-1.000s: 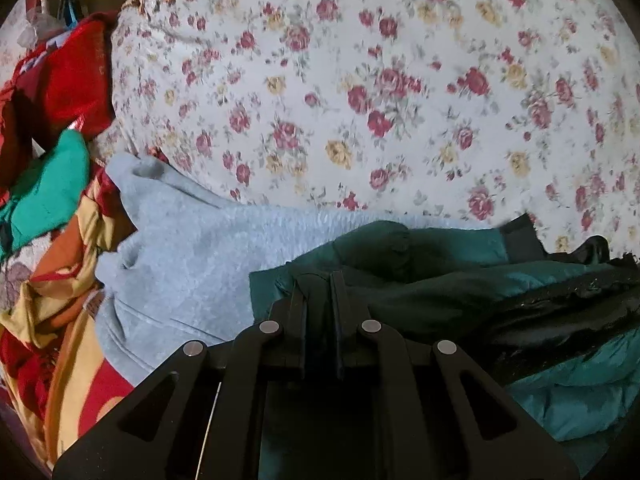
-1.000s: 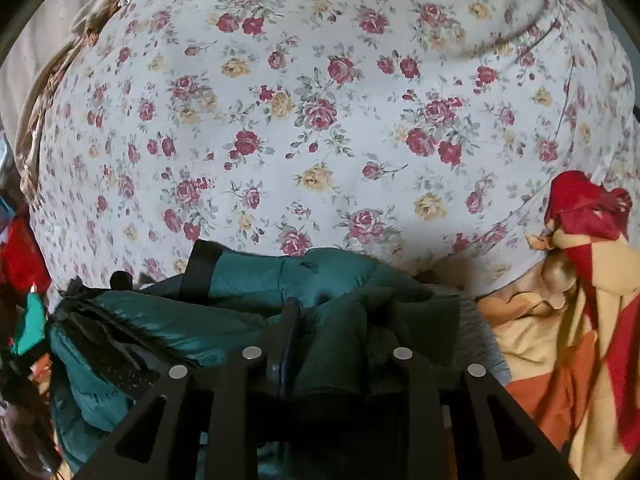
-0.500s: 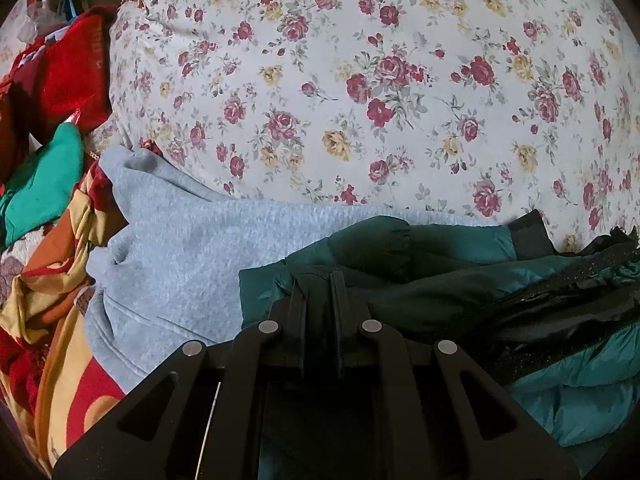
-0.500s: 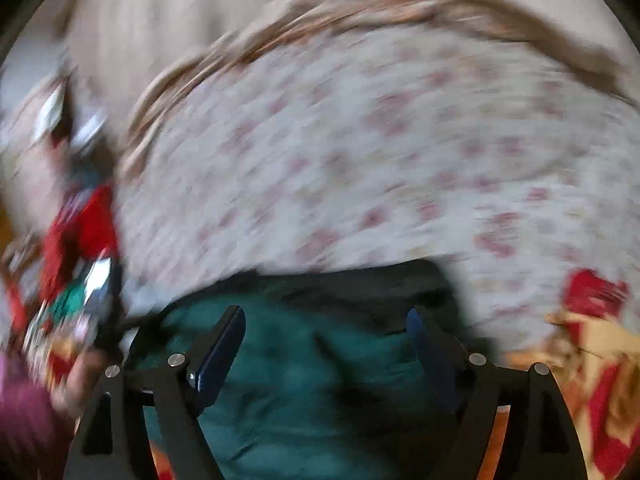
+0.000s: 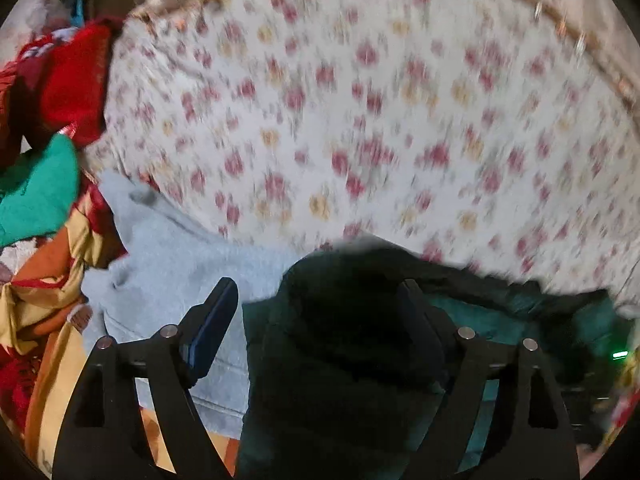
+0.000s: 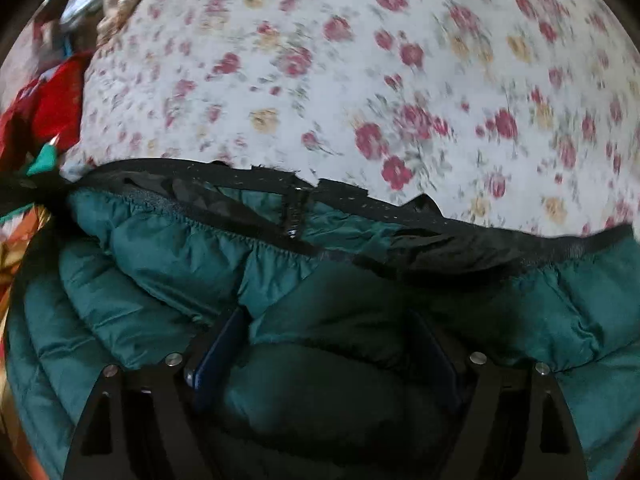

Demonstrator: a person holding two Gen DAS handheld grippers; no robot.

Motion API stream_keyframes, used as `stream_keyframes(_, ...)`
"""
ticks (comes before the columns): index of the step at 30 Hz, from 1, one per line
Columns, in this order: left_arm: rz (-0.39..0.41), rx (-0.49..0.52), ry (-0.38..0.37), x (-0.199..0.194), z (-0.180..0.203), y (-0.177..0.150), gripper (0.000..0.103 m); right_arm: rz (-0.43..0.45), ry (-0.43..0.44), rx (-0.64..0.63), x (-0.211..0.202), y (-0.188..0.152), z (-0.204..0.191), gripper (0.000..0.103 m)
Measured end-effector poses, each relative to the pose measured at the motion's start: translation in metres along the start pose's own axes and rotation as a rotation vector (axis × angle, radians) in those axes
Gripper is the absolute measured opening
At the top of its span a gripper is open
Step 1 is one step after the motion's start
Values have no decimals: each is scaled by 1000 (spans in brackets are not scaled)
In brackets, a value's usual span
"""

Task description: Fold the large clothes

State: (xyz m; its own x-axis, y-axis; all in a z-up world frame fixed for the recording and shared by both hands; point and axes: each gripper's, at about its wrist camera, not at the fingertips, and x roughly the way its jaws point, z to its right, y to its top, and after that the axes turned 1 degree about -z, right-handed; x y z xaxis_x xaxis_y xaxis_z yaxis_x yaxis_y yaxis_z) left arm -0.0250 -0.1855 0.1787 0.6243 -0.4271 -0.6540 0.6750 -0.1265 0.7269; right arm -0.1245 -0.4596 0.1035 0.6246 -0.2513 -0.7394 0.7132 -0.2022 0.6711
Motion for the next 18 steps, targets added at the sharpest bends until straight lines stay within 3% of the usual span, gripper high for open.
stream_keyframes(5,-50,34,-13,-3,12,-5,82,-32,13,24,-13,5,1,81)
stream_keyframes(9,-101,108,56,20,27,-21,82,33,68,93,-60,9,19,81)
stream_keyframes(14,-139,138,100,47,31,-36,82,106,-58,71,-96,4,58,81)
stream_keyframes(18,-142,126,104,58,29,-37,82,51,-182,77,-77,-8,94,81)
